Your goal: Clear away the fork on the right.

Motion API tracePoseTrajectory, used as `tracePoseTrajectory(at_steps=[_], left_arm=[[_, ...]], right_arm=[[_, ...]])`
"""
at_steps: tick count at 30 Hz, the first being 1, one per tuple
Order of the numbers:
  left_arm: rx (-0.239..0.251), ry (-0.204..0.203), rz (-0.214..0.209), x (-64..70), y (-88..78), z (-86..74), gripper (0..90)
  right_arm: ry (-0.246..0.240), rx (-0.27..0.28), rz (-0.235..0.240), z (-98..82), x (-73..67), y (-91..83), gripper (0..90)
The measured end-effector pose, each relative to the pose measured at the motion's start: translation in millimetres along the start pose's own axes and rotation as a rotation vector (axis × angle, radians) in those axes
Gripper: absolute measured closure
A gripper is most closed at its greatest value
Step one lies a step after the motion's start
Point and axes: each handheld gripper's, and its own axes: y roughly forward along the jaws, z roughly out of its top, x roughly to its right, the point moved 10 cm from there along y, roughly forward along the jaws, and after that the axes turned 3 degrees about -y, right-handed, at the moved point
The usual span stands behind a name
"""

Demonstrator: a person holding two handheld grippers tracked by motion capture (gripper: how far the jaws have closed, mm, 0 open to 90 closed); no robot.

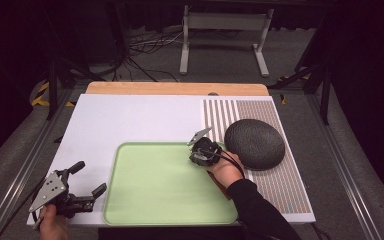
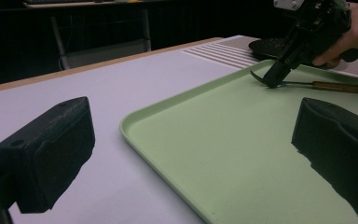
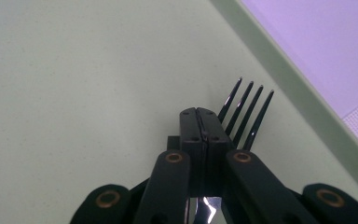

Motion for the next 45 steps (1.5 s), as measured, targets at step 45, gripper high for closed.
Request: tracePoseTrajectory(at_steps=[45], left_arm=[[-0.001, 0.001, 0.002, -0.3, -0.1, -0.1, 0.1]], right_arm=[[0.129, -0.02, -0.098, -41.9, 48.5, -24.4, 90.0]])
